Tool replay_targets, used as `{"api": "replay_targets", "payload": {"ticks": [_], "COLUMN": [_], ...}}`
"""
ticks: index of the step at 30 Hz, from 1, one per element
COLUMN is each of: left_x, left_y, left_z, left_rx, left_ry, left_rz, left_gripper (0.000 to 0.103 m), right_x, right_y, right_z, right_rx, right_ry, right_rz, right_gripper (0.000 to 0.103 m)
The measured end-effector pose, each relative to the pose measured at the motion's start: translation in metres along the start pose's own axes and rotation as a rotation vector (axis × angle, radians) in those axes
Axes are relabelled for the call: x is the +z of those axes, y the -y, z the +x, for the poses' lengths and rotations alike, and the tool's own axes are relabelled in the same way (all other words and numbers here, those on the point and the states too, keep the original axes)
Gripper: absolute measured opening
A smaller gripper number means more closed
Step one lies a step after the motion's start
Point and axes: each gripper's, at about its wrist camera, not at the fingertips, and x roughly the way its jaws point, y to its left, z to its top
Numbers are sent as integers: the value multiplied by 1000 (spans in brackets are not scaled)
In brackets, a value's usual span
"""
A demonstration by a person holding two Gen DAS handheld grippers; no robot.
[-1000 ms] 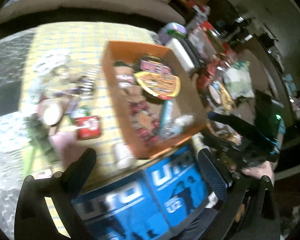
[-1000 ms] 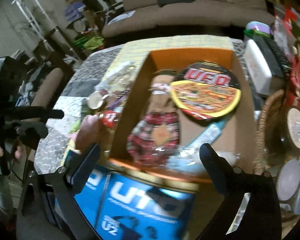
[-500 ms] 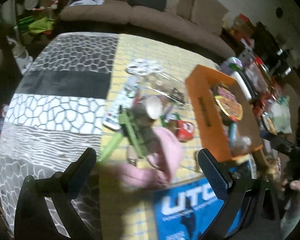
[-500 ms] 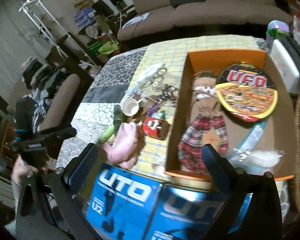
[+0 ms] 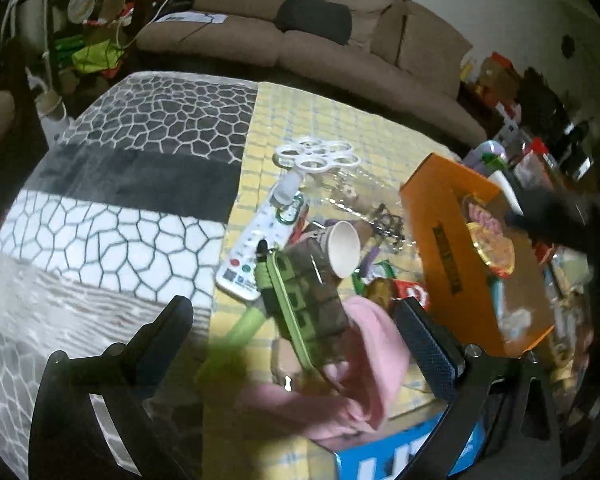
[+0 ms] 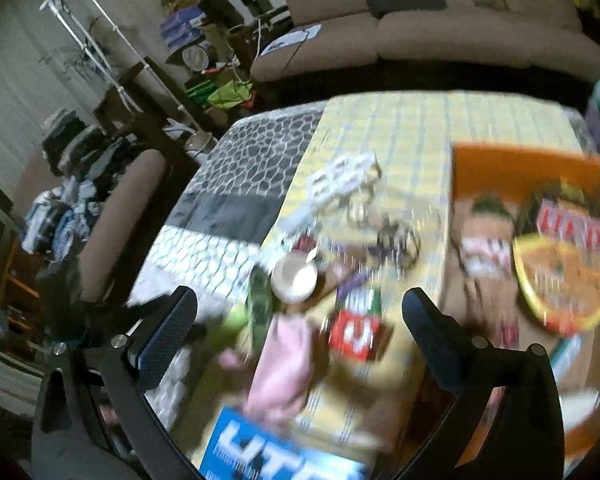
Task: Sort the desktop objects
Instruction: 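Withdraw the right gripper from the box back over the table items, then reach the right gripper toward the white paper cup on the table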
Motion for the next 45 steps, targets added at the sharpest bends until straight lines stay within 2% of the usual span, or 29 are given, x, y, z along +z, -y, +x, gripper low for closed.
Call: {"api": "replay_targets", "payload": {"ticks": [6, 9, 11, 13, 17, 19, 21, 26, 32, 34, 35, 36, 37, 40, 41, 45], "left_x": [9, 12, 12, 12, 12, 11, 9, 7, 10, 9, 9, 9, 9, 9, 9, 9], "left_y": [-12, -15, -18, -25, -46, -58, -71, -91, -90, -87, -86, -84, -82, -79, -78, -78], "left_z": [11, 10, 12, 15, 9, 6, 1, -12, -13, -10, -9, -8, -7, -6, -6, -4], "left_rx": [-88, -66, -50, -58, -38, -35, -19, 9, -5, -15, -23, -26, -30, -37, -36, -39], "left_ry": [-29, -24, -44, -68, -54, -55, -51, -37, -40, -47, -52, -55, -59, -64, -64, -66], "left_rz": [-43, -37, -37, -63, -126, -178, -220, -275, -265, -258, -255, -252, -248, -239, -237, -239], "left_gripper": [103, 103, 103, 103, 103, 103, 103, 103, 103, 103, 103, 103, 103, 103, 103, 103], "right_x": [55, 74, 77, 73, 55, 47, 42, 38, 36, 36, 35, 35, 35, 40, 42, 46], "right_y": [9, 12, 11, 6, -11, -19, -26, -51, -62, -59, -58, -58, -58, -50, -48, -46], "right_z": [64, 98, 112, 123, 140, 147, 150, 169, 206, 215, 218, 220, 220, 208, 204, 178], "right_rx": [-51, -79, -76, -24, 36, 64, 72, 56, -138, -166, -177, -199, -213, -161, -147, -100], "right_ry": [-37, -60, -65, -72, -114, -135, -146, -179, -254, -267, -272, -270, -267, -223, -220, -184], "right_rz": [14, 14, 4, -7, -61, -75, -87, -136, -192, -188, -194, -206, -218, -178, -164, -144], "right_gripper": [103, 103, 103, 103, 102, 89, 64, 61, 61, 56, 52, 39, 30, 19, 7, 6]}}
